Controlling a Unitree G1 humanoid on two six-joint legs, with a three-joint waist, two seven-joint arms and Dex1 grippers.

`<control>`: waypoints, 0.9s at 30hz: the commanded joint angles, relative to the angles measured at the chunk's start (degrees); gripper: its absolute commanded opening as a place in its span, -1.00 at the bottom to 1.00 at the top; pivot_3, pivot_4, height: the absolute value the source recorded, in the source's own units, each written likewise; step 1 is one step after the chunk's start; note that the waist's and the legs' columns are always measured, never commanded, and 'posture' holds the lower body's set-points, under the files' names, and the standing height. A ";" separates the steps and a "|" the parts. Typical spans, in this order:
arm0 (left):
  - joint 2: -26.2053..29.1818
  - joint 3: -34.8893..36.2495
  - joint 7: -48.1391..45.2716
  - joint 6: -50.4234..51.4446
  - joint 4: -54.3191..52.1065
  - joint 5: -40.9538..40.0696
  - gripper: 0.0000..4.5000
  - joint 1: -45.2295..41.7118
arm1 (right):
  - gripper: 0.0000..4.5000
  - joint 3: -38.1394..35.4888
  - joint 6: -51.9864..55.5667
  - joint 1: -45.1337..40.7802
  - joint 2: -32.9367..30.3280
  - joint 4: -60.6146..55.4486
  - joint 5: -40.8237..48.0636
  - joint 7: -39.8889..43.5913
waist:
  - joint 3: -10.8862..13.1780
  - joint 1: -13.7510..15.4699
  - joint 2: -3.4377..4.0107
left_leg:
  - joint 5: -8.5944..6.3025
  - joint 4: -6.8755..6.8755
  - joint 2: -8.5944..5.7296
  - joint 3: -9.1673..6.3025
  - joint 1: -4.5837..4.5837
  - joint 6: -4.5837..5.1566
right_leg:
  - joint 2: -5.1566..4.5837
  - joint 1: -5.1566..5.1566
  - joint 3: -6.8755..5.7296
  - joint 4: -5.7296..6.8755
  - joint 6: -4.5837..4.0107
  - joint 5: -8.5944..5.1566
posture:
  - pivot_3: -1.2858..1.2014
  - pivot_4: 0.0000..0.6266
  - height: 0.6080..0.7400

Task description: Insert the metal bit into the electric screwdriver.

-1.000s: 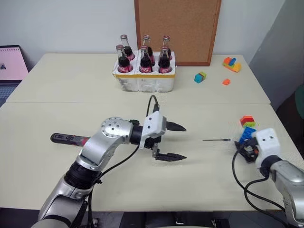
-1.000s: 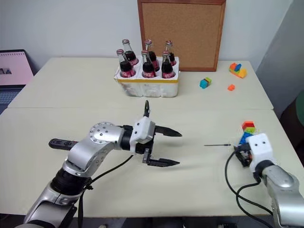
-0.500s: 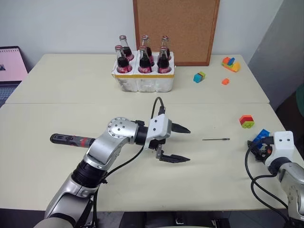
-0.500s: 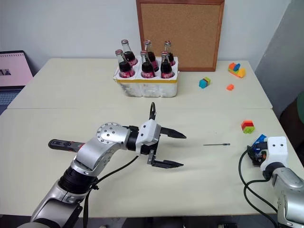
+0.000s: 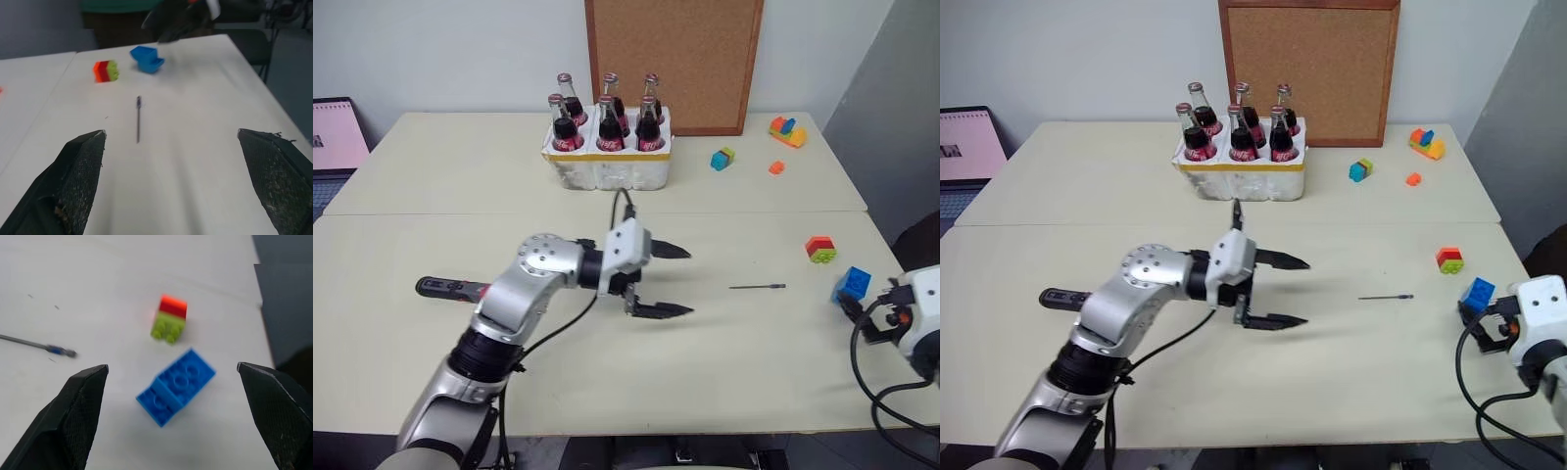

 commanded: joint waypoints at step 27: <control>36.86 4.48 -22.22 -21.59 18.30 17.11 1.00 2.87 | 0.97 44.95 -7.35 -32.19 -3.14 -1.75 7.50 16.90 | 0.22 0.80 -0.22 | -0.01 0.00 -0.07 -0.05 -0.13 0.02 | -0.21 -0.13 -0.24 -0.22 0.01 -0.06 | 0.03 -0.52 1.00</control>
